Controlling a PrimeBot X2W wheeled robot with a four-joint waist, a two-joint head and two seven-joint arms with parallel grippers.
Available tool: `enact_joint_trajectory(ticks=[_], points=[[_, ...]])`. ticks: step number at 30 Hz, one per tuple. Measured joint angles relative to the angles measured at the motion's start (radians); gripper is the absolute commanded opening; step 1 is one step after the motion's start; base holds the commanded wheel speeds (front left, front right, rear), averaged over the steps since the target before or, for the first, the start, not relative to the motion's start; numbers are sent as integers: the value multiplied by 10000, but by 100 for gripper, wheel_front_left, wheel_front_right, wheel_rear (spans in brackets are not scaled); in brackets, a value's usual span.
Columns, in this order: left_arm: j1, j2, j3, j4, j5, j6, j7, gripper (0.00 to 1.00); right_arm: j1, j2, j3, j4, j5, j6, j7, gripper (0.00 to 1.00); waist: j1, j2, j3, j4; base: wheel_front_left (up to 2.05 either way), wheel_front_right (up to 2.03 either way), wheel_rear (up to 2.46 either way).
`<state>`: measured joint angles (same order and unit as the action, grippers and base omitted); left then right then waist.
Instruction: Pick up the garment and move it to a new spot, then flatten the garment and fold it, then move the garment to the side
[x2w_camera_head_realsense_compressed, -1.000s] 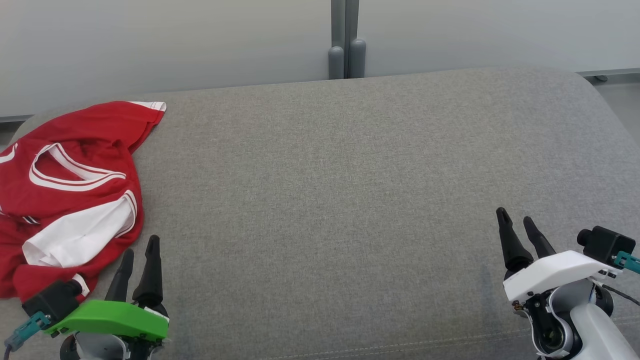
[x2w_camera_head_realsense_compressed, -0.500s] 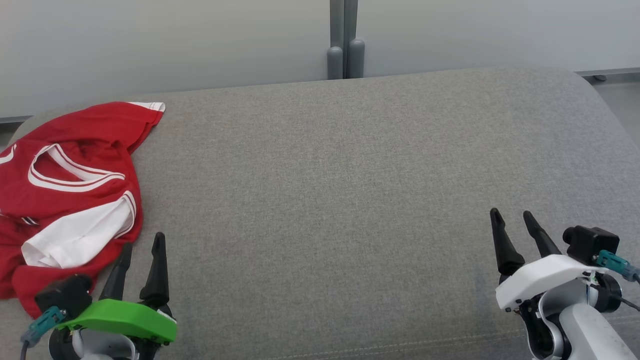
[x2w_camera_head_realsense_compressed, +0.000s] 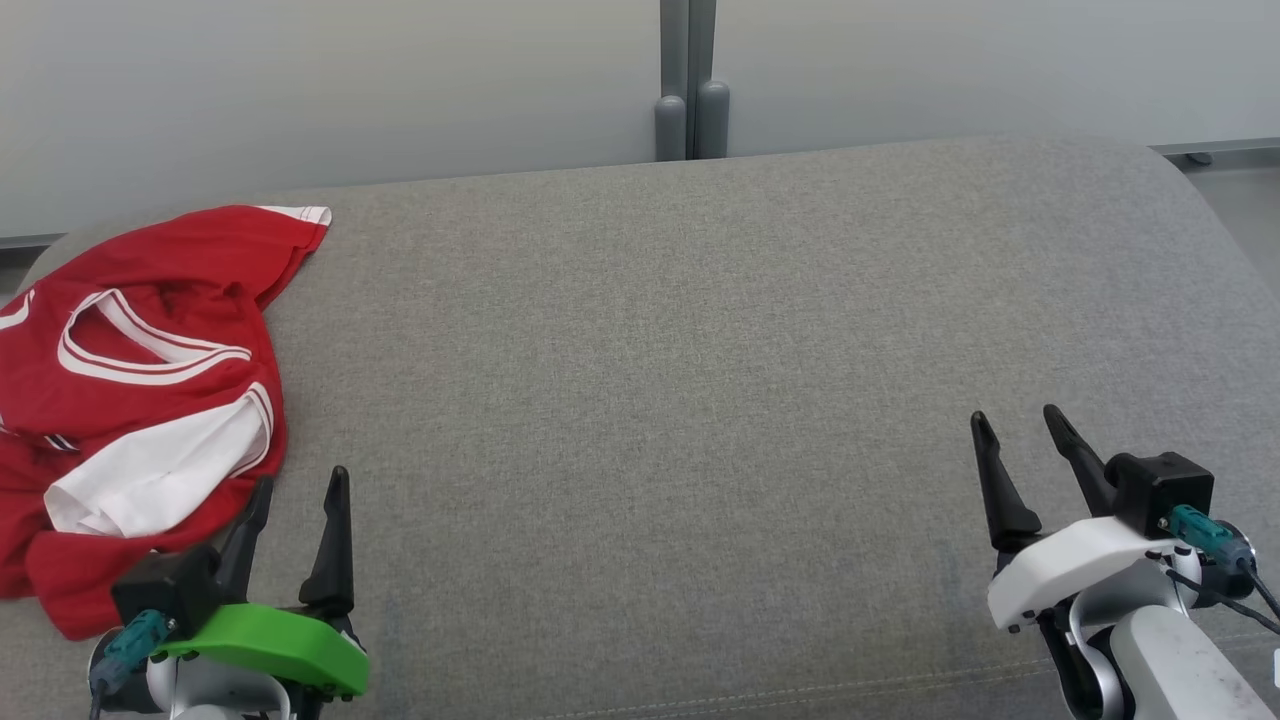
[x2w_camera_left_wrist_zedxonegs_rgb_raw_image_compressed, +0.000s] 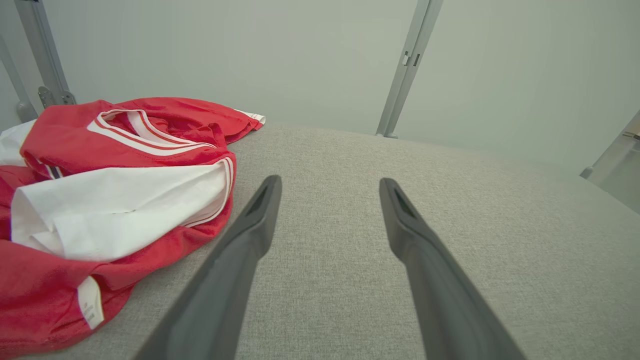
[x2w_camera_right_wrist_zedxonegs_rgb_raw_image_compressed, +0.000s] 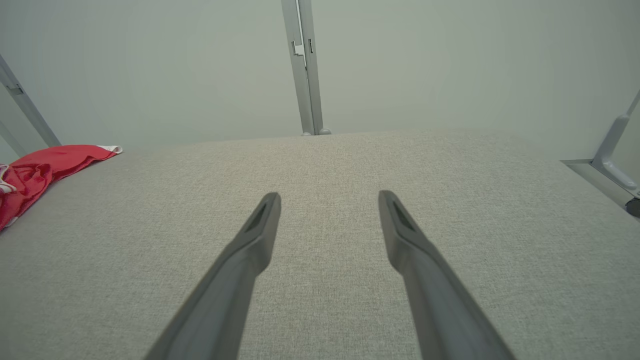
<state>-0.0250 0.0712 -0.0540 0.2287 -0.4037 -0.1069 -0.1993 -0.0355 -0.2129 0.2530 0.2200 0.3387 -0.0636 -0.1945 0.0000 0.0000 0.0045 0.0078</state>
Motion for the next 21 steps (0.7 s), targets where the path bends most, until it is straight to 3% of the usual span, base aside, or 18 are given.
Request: enact_joint_trajectory(ticks=[15,21], points=[[14,6,-13,29,2008,-86,-466,100,24,-251,50,-63,-1768,-84,-516,100,0,0,-31,-11,0,0,0],[54,-19,71,430,1967,-90,-525,100,31,-251,-27,-77,-1933,-79,-531,100,0,0,-70,-48,0,0,0]])
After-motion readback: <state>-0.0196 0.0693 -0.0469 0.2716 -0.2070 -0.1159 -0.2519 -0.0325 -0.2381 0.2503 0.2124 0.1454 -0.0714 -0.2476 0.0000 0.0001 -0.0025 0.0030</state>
